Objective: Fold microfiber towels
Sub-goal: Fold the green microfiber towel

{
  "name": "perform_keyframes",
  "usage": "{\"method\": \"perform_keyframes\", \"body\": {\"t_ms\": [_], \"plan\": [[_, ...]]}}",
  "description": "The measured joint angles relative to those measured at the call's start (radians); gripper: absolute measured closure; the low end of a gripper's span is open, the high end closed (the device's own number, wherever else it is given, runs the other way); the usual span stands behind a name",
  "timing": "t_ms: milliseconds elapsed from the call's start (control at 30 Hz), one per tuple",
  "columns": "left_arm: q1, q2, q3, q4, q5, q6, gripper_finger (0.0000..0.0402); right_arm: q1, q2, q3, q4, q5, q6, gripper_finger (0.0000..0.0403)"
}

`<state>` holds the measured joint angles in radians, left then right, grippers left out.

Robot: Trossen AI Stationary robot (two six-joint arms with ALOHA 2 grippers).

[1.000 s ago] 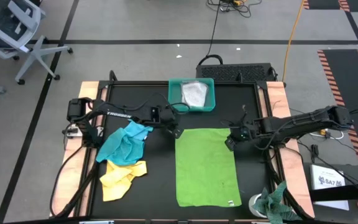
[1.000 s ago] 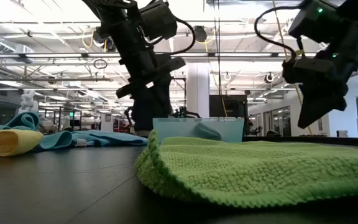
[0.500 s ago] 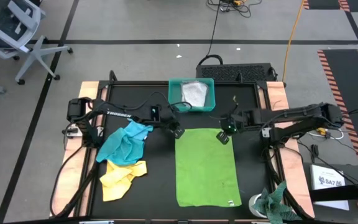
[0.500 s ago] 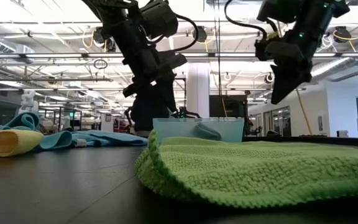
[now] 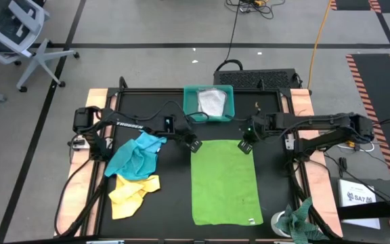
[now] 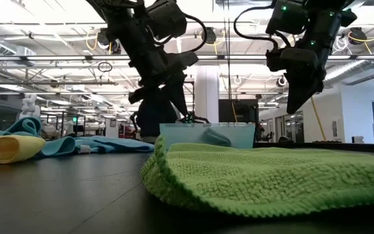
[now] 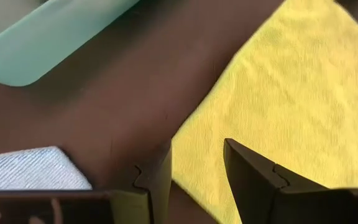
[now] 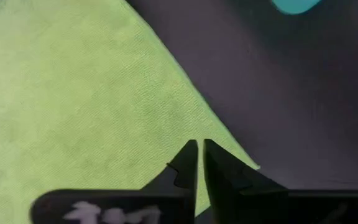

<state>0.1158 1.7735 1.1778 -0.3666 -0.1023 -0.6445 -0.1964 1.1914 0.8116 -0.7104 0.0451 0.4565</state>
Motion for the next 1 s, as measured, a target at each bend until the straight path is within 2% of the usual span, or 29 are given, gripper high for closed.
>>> {"method": "perform_keyframes", "body": {"t_ms": [267,400,567,733,867,1000], "plan": [[0.001,0.073,-0.002,0.046,-0.002,-0.082,0.0254,-0.045,0.000,-0.075,0.003,0.003,-0.016,0.0287],[0.000,0.128,-0.002,0.057,0.034,-0.128,0.0254,-0.064,0.000,-0.145,0.000,0.002,-0.016,0.0259],[0.003,0.134,0.000,0.079,0.038,-0.147,0.0254,-0.086,-0.003,-0.188,0.008,0.002,-0.034,0.0253],[0.022,0.134,-0.001,0.081,0.027,-0.147,0.0254,-0.114,-0.002,-0.249,0.107,-0.005,-0.049,0.0253],[0.030,0.134,-0.001,0.081,0.050,-0.148,0.0254,-0.132,-0.002,-0.272,0.170,-0.051,-0.050,0.0252],[0.030,0.134,-0.001,0.079,0.078,-0.150,0.0254,-0.145,-0.002,-0.272,0.176,-0.051,-0.063,0.0252]]}}
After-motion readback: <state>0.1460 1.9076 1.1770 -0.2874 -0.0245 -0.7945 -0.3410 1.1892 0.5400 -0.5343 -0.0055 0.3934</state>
